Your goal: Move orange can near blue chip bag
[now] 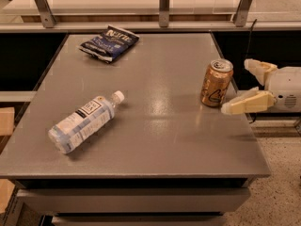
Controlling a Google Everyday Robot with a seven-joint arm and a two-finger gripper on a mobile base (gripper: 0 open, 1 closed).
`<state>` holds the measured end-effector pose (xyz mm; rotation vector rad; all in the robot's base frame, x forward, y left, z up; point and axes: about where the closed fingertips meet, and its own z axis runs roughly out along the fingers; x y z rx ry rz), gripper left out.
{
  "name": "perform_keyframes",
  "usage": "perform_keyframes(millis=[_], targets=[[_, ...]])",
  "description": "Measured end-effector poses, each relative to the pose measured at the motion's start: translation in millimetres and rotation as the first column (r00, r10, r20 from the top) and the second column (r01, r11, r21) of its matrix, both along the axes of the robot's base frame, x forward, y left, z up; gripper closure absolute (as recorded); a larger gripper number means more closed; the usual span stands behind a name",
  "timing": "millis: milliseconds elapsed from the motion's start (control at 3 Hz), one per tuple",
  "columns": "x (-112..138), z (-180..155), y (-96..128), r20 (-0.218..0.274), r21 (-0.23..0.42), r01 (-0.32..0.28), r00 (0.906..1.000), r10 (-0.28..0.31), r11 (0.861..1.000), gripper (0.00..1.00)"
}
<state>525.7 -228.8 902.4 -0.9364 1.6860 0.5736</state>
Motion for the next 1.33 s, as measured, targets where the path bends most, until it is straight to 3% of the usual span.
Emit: perform_keyframes(millis=[1333], targets=[[16.2,-18.8,30.4,0.038,0.105,-0.067,0.9973,0.063,0.992,0.00]])
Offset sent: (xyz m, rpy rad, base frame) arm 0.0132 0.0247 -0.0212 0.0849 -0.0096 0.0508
